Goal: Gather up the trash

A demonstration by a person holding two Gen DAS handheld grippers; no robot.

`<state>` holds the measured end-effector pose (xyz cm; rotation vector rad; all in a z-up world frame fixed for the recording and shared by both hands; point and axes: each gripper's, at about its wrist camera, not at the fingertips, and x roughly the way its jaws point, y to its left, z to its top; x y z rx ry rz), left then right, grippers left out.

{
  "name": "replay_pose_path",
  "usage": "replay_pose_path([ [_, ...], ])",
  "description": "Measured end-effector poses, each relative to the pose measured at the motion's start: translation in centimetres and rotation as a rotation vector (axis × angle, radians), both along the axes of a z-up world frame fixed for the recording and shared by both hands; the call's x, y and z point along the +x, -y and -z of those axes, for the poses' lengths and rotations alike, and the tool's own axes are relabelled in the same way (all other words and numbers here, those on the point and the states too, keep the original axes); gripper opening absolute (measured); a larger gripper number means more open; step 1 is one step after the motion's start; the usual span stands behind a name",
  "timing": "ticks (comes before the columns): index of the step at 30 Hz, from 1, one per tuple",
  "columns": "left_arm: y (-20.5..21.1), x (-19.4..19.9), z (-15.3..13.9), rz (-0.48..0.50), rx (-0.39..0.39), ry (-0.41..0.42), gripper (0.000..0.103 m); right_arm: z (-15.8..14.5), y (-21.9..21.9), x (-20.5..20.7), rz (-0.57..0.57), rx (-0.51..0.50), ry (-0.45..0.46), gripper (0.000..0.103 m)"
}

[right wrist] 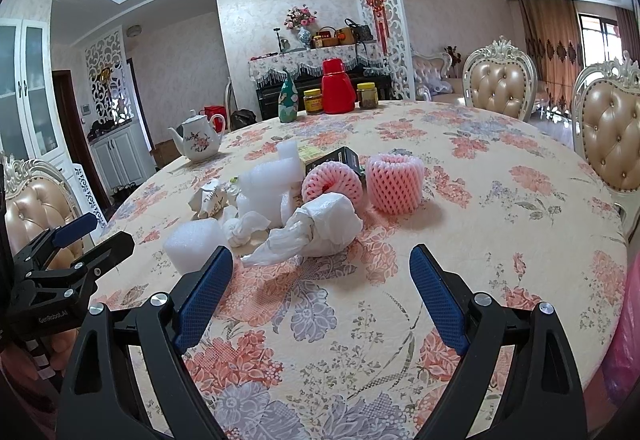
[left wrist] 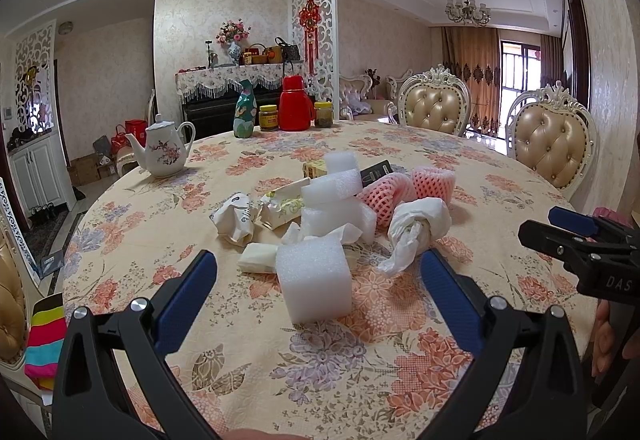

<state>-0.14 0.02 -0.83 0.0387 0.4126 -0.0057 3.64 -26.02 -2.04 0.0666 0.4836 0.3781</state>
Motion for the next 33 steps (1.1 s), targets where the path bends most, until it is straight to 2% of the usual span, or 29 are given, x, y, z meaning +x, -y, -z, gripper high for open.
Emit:
replay_pose_path([
  [18,-0.4,0.8,0.6,0.002,0.006,-0.023,0.099,1.2,-0.9,1.7,-0.005,-0.012,-0.057,0.085],
  [27,-1.3,3.4,2.1,-0.005,0.028,-0.099,0.099,2.3,-2.3,6.2,0.014,-0.046,-0.149,0.085],
  [33,-3.5,5.6,2.9,-0.061,-0.031,-0.154,0.099,3.2,-3.5,10.1,0.009,-0.025,-0.225,0.085],
])
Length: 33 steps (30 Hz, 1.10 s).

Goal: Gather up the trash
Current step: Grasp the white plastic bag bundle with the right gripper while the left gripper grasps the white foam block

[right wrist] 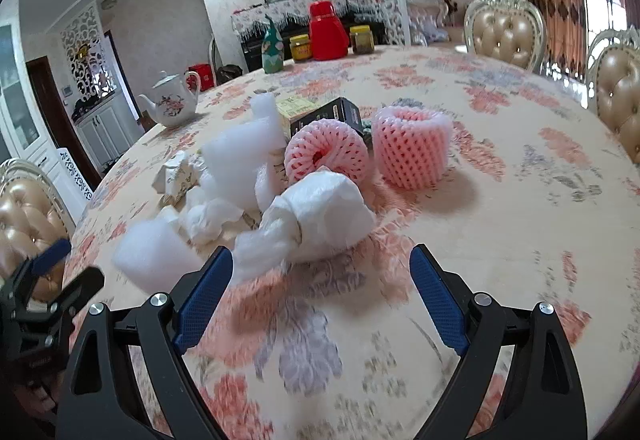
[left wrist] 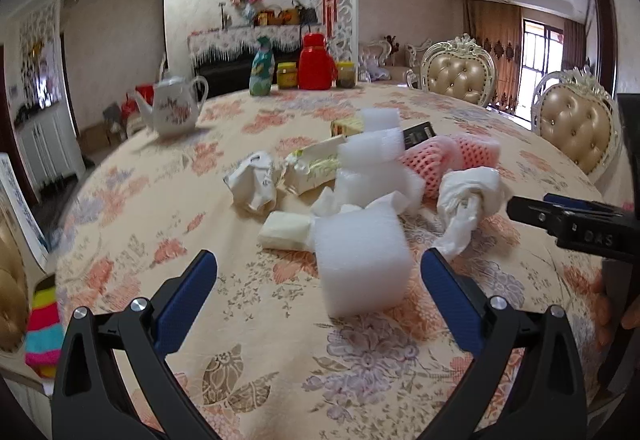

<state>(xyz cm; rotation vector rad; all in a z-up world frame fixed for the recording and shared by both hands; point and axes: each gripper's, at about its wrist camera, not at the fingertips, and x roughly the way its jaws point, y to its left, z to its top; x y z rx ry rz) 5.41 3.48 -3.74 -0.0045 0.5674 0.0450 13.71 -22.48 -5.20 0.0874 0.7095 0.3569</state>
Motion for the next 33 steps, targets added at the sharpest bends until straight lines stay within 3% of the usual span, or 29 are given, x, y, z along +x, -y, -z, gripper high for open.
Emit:
replay_pose_path([
  [8,0.0,2.6,0.9,0.031,-0.025,-0.088,0.098,0.9,-2.0,5.0,-0.029,0.038,-0.089,0.085],
  [15,2.1,4.2,1.9,0.076,0.017,-0.117,0.098,2.5,-1.6,6.0,-0.034,0.057,-0.144,0.083],
  [17,2.5,4.7,2.2,0.082,0.019,-0.133,0.098,2.8,-1.0,5.8,-0.037,0.076,-0.146,0.056],
  [20,2.9,5.4,2.7,0.089,0.008,-0.160,0.096,2.9,0.1,5.2,-0.037,0.092,-0.144,0.038],
  [23,3.5,5.9,3.3,0.101,-0.006,-0.192,0.076,2.5,1.0,4.2,-0.034,0.090,-0.119,0.028],
  [26,3.9,5.8,3.3,0.072,0.035,-0.165,0.062,2.0,2.1,2.9,-0.026,0.092,-0.088,0.022],
  [29,3.9,5.3,3.0,0.102,-0.004,-0.159,0.061,1.7,3.6,1.4,-0.026,0.107,-0.061,0.017],
  [33,4.9,4.3,2.8,0.113,0.018,-0.143,0.061,1.3,5.0,-0.3,-0.018,0.109,-0.026,0.015],
])
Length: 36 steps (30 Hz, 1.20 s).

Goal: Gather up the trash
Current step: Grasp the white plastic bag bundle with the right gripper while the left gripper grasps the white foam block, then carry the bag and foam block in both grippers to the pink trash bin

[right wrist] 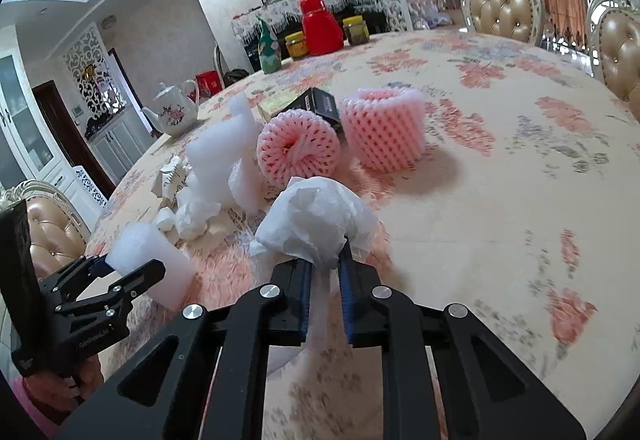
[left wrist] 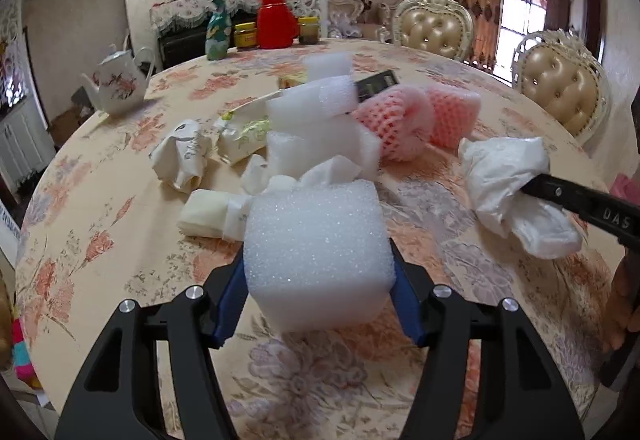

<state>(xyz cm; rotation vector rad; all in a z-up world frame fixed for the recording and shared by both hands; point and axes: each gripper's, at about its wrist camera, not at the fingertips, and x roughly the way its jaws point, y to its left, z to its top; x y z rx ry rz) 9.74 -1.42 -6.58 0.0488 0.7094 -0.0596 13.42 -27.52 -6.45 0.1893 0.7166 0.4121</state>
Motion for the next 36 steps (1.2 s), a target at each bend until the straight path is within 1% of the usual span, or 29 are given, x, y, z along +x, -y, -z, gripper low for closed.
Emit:
replay_pose_path([
  [7,3.0,-1.9,-1.6,0.059,0.016,0.064,0.061,-1.2,3.6,-3.4,0.054,0.011,0.057,0.015],
  [16,10.0,-2.9,-3.0,0.215,0.029,0.138,0.061,-2.1,10.0,-7.3,0.186,0.007,0.120,0.015],
  [19,13.0,-2.8,-3.8,0.282,0.015,0.165,0.061,-2.5,12.5,-8.6,0.250,-0.008,0.141,0.015],
  [25,18.8,-2.6,-4.4,0.413,0.006,0.195,0.061,-2.8,18.2,-11.2,0.401,-0.034,0.166,0.015],
  [28,22.1,-2.4,-4.9,0.488,-0.031,0.195,0.061,-2.8,21.0,-12.4,0.481,-0.066,0.177,0.015],
  [29,23.7,-2.2,-5.1,0.528,-0.045,0.194,0.061,-2.8,21.7,-12.6,0.500,-0.075,0.180,0.015],
  [36,32.2,-2.1,-6.2,0.701,-0.090,0.212,0.061,-3.5,28.5,-15.4,0.697,-0.148,0.211,0.015],
])
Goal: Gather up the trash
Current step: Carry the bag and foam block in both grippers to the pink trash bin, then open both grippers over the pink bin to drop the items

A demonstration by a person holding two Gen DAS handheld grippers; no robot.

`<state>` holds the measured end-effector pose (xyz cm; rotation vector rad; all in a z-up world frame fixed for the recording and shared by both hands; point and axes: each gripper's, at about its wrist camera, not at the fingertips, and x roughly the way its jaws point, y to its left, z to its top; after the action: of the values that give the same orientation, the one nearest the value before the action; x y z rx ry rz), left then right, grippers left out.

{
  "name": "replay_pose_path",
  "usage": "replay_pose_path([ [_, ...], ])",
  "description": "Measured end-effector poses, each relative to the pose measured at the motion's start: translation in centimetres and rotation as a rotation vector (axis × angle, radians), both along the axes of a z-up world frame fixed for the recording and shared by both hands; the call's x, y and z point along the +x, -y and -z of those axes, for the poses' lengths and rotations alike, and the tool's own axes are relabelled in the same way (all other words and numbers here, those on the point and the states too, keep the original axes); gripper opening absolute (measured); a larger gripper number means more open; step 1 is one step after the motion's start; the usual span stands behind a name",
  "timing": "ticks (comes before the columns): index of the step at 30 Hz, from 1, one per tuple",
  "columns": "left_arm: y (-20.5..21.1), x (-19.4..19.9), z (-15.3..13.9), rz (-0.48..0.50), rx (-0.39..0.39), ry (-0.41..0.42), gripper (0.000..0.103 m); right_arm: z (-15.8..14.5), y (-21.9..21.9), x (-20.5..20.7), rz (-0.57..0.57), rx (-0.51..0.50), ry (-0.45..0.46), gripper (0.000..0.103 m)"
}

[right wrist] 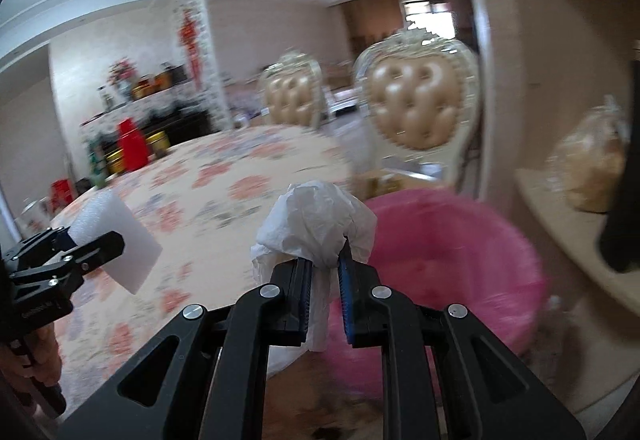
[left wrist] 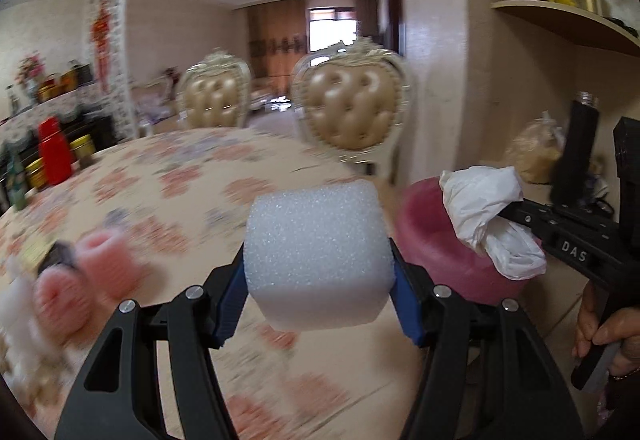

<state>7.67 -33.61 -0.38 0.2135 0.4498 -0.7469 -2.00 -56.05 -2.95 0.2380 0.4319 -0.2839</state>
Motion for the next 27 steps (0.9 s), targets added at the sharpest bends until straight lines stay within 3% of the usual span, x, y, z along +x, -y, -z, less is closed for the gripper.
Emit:
replay_pose_path([
  [6,7.5,0.8,-0.8,0.138,-0.024,-0.024,0.061,0.1,5.7,-1.2,0.143,-0.019,-0.006,0.015],
  [11,12.9,1.1,-0.8,0.208,-0.026,-0.019,0.061,0.5,8.5,-0.8,0.182,-0.005,-0.014,0.016],
  [23,20.4,3.6,1.5,0.263,-0.018,-0.135,0.062,2.0,11.1,0.3,0.214,0.028,-0.030,0.016],
  [25,20.8,4.1,1.7,0.250,-0.022,-0.149,0.066,2.1,11.3,0.5,0.216,0.030,-0.027,0.017],
  [27,21.1,4.8,1.7,0.256,-0.032,-0.178,0.078,2.3,11.5,0.8,0.217,0.044,-0.042,0.019],
])
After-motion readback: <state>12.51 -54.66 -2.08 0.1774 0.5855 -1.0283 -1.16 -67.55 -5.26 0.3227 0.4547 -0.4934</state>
